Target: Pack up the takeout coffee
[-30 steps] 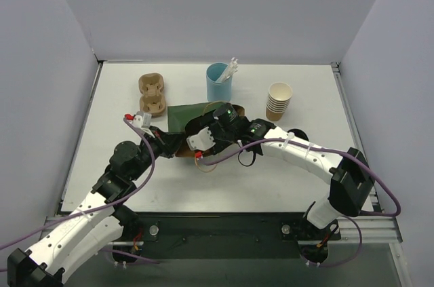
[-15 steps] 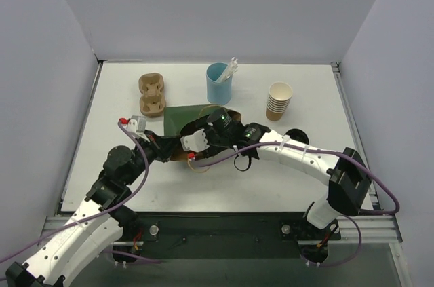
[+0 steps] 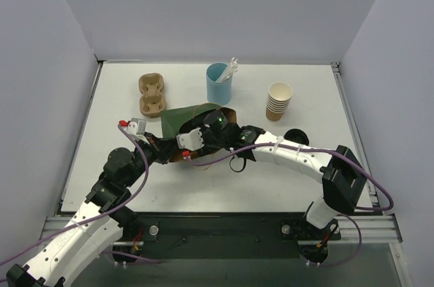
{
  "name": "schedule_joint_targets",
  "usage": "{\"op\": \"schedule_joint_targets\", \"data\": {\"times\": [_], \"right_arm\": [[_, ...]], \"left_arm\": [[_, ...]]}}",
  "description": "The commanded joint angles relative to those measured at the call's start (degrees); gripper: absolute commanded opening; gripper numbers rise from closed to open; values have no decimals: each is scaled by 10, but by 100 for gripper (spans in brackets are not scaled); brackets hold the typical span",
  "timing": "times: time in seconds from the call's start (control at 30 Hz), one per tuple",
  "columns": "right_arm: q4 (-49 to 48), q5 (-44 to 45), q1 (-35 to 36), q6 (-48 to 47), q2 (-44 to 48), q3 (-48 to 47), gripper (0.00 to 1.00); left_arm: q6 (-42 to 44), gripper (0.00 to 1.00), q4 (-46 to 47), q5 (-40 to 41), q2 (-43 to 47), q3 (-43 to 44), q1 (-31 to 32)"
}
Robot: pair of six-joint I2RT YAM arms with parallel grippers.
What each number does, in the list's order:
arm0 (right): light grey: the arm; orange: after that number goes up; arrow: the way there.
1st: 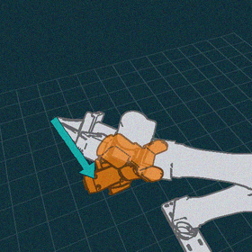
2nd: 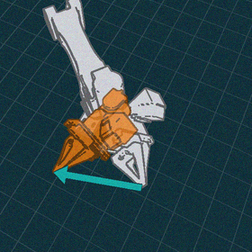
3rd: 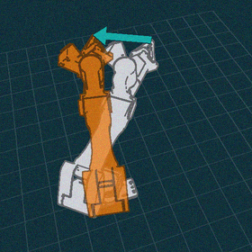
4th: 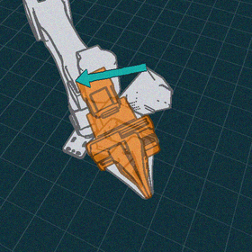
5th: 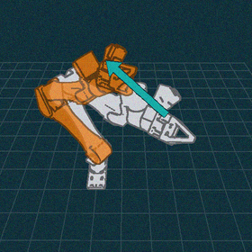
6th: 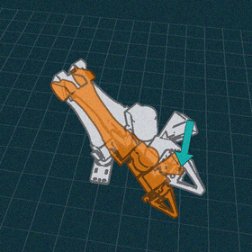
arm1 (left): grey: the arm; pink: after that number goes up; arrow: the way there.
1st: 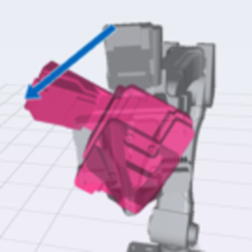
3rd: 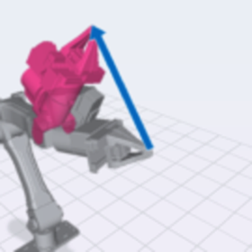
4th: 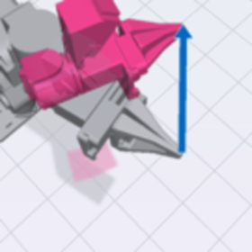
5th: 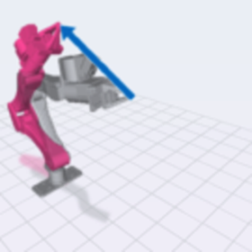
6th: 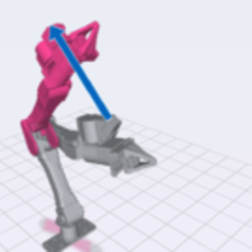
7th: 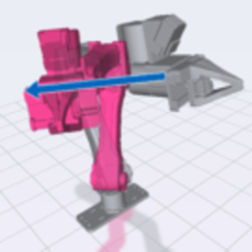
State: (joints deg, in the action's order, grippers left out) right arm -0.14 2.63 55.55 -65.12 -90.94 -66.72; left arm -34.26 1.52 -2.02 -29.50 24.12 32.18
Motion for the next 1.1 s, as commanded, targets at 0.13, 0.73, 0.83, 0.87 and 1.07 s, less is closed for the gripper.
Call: {"op": "schedule_joint_targets", "data": {"times": [0.13, 0.73, 0.83, 0.87, 1.07], "right_arm": [[-33, -11, -4, -23, -17, -6, 13], [-79, -20, -23, -11, -39, 13, 11], [-78, -22, -26, -7, -40, 13, 11], [-75, -38, -26, -7, -39, 12, 11], [0, -68, -26, 3, -28, -21, 12]], "left_arm": [[-10, 0, 17, -13, 2, 14, -1], [-34, 0, 9, 13, 12, 15, -2], [-34, 0, 10, 12, 9, 15, -2], [-34, 0, 11, 12, 8, 14, -2], [-13, 0, 18, -2, 2, 6, -1]]}}
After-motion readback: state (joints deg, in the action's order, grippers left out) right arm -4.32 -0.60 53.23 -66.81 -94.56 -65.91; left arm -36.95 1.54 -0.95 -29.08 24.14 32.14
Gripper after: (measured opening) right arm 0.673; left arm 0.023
